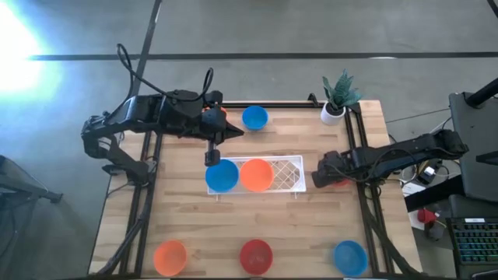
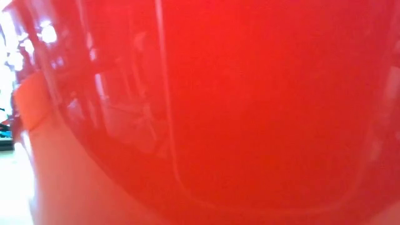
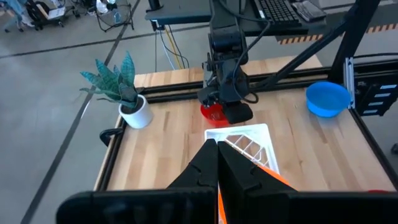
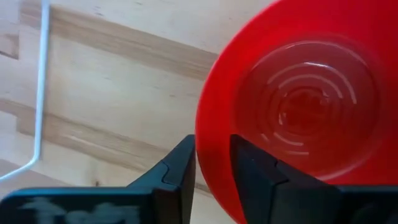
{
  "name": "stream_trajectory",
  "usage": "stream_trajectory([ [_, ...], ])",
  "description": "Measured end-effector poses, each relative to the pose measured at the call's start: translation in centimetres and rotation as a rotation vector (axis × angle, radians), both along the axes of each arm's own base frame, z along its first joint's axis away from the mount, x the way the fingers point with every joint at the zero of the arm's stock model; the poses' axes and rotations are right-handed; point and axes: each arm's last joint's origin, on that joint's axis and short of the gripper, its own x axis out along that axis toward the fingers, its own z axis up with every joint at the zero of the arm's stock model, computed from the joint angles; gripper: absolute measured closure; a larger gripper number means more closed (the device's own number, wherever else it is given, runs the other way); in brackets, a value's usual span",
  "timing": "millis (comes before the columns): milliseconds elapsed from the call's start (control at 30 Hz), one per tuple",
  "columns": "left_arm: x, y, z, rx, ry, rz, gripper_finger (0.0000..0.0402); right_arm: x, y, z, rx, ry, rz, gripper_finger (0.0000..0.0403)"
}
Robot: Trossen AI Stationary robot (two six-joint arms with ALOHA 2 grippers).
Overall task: Pick & Place Mini bowls
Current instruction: Put the middle red bowl on the shelf
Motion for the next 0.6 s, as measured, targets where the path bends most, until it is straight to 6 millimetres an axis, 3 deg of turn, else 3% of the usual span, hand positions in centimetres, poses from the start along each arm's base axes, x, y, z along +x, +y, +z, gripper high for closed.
stream_trajectory([
  [133, 0.0, 0.0, 0.1, -0.005, -0.01, 0.002, 0.04, 0.0, 0.0, -0.1, 0.001, 0.001, 0.008, 0.0333],
  [267, 0.1, 0.0, 0.3, -0.006, -0.038, 0.002, 0.04, 0.0, 0.0, -0.1, -0.008, 0.001, 0.038, 0.0382],
  [467, 0.2, 0.0, 0.5, -0.007, -0.055, 0.001, 0.04, 0.0, 0.0, 0.3, -0.015, 0.009, 0.08, 0.0392],
  [600, 0.2, 0.0, 0.5, -0.007, -0.055, 0.001, 0.04, 0.5, 0.0, 2.0, -0.025, 0.007, 0.114, 0.0394],
])
